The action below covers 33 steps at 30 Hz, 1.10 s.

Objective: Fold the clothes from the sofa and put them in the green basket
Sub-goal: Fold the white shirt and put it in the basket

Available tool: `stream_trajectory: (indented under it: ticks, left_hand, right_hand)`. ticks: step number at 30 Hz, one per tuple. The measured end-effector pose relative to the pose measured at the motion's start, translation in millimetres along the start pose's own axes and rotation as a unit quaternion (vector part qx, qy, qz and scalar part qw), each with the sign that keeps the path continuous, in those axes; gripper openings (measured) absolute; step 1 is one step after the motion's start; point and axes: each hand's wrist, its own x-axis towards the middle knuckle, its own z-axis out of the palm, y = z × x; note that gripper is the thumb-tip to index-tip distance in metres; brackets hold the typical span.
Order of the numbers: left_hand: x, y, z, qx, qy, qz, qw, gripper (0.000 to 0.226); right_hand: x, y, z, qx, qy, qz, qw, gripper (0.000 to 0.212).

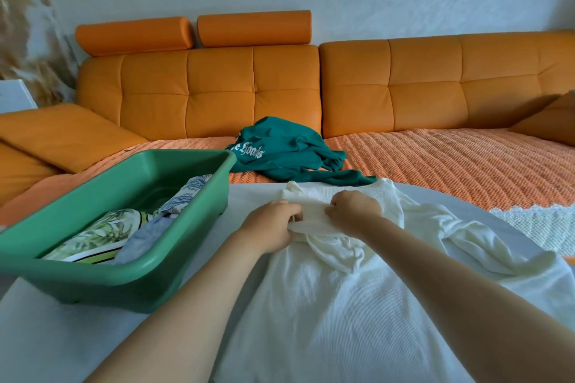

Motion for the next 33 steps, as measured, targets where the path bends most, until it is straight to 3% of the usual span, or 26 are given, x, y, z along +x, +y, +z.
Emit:
stream_trajectory:
  ticks: [4,7,10,13,15,19,23,27,30,33]
  left_hand:
    - [-1,-5,-5,-0.038,0.024,-0.011,0.999,0.027]
    - [-3,-7,-6,-0.018,0.019,-0.025,0.999,0.024]
    - [-6,-10,-7,0.049,-0.005,-0.051,0.997,0.023]
    - [-9,-12,-6,0.094,0.012,-0.017,0.995,0.023]
    - [-11,-10,-5,0.069,0.031,0.017,0.997,0.025]
    - [-13,-15,-8,0.029,0.015,-0.061,0.998,0.037]
    - [-12,-23,-13,0.052,-0.033,-0.13,0.99,0.059]
    - [-7,-26,-7,0.085,-0.094,-0.121,0.985,0.076]
    - [-9,-26,0,0.088,-0.189,-0.124,0.97,0.083]
    - [-12,-28,0,0.055,-0.242,-0.138,0.959,0.081]
  right_hand:
    - [8,6,-11,0.08,0.085,0.102,0.988,0.03]
    - [1,5,-14,0.048,0.098,0.134,0.985,0.029]
    - [-5,-5,-14,0.115,0.08,0.037,0.989,0.028]
    - [-14,-18,-16,0.273,-0.035,-0.083,0.958,0.033]
    - [-18,-19,-14,0.297,-0.096,-0.086,0.946,0.033]
    - [-19,-2,-14,0.067,-0.119,-0.098,0.986,0.029]
    - [-15,12,-20,-0.137,-0.032,-0.105,0.984,0.04]
    - [-9,16,-29,-0.147,-0.014,-0.058,0.987,0.062]
    - [-11,16,-33,-0.138,-0.084,0.001,0.987,0.083]
    - [-14,7,-31,-0.152,-0.107,0.005,0.982,0.069]
